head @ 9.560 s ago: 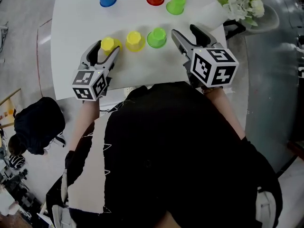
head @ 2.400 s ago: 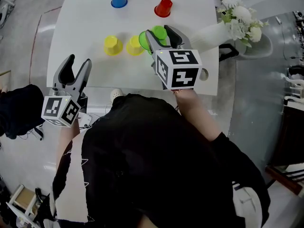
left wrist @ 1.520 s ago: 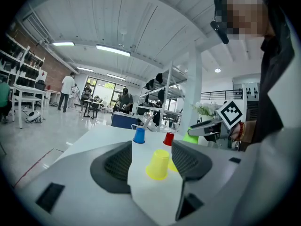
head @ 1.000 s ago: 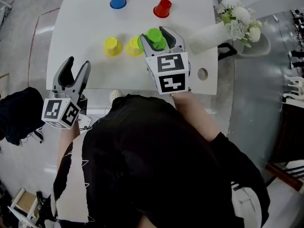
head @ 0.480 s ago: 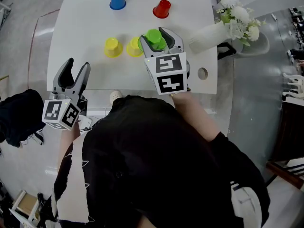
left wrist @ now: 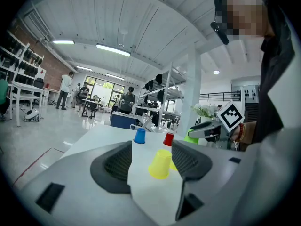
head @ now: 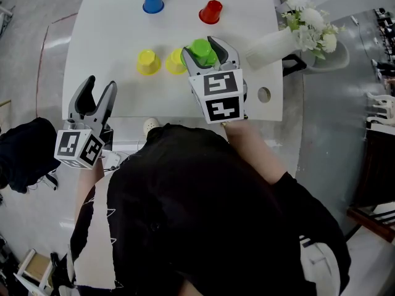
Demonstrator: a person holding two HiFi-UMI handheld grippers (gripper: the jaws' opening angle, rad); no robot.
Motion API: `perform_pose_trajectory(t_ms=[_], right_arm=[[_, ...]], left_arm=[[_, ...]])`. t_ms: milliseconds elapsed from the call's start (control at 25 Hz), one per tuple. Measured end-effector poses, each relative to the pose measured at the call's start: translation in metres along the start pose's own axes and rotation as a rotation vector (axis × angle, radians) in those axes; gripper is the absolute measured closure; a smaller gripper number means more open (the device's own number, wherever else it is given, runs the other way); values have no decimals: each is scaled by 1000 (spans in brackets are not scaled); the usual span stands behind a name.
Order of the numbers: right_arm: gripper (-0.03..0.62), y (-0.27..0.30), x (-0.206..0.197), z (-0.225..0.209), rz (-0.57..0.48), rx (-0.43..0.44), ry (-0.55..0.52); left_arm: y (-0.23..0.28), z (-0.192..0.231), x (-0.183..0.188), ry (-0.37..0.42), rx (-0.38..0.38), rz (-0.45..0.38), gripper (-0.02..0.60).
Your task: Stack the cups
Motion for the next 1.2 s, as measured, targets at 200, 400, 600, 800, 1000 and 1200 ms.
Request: perform_pose_trajectory(t_ms=[200,400,600,800,1000,1200], right_arm=[[338,0,0,1,2,-2,-4],[336,-1,-1,1,7,-6,6],[335,-7,4,-6,-18,-15,63],[335,-15,19,-19,-85,10,236],[306,-20,32,-38,-131,0,363],[295,-18,34,-54,-130,-60,396]], left_arm=[[0,1,0,0,-7,3,305],[1,4,1,2,-13,7,305],[3,7,4,9,-23,7,305],[10,10,12,20,-42,4,305],[19,19,22,33,-65,-2,305],[33,32,30,44,-99,2,305]])
Point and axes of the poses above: the fingertips, and each gripper's own axes: y forward along the fingers, z to its left, x out of its top, the point moved 9 cm from there along -y, backward along the fingers
